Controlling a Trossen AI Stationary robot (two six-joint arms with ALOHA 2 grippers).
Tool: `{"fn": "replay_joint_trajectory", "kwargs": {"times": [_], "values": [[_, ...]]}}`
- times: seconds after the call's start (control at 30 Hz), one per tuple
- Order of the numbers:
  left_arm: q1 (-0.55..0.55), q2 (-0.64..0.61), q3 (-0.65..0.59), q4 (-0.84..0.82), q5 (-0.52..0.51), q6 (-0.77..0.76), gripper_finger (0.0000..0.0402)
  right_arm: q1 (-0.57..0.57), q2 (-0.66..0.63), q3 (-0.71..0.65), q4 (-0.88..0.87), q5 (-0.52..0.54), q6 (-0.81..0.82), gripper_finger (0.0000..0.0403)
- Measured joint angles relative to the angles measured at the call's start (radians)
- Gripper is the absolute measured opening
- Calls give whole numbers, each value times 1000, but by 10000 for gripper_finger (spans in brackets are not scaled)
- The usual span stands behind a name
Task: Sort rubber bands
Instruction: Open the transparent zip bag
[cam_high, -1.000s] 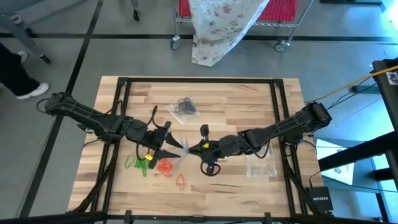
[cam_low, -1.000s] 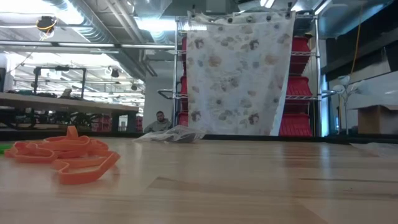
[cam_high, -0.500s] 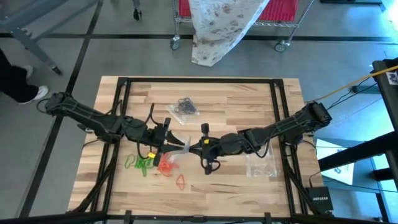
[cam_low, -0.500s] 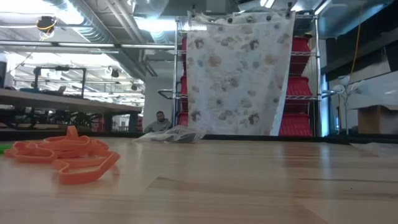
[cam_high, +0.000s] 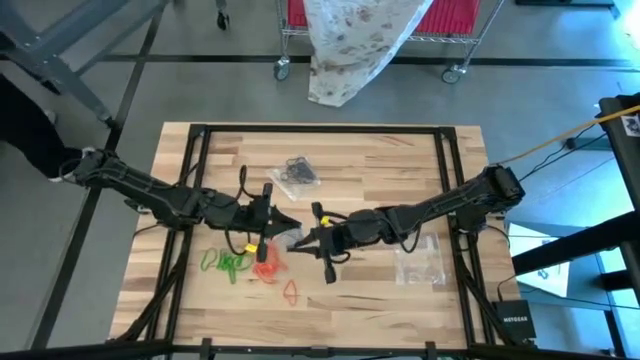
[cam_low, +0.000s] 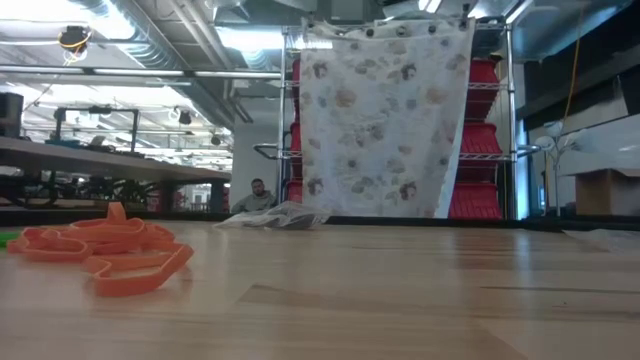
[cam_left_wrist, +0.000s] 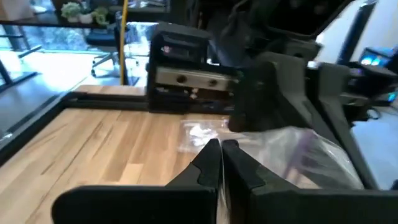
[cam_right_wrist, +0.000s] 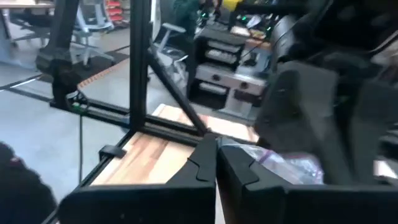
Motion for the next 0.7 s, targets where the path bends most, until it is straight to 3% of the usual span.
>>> {"fn": "replay_joint_trajectory", "kwargs": {"times": [0.27,0.3,0.4,0.7], "values": [[48,0,-1,-29,-30,-3,0,50,13,1,-55,-73,26,0],[56,0,-1,-31,-96,-5,0,63,13,2,-55,-123,27,0],[81,0,-1,-36,-161,-12,0,111,17,1,-70,-181,26,0],[56,-15,-1,-21,18,73,0,122,4,2,-165,24,69,0]]}}
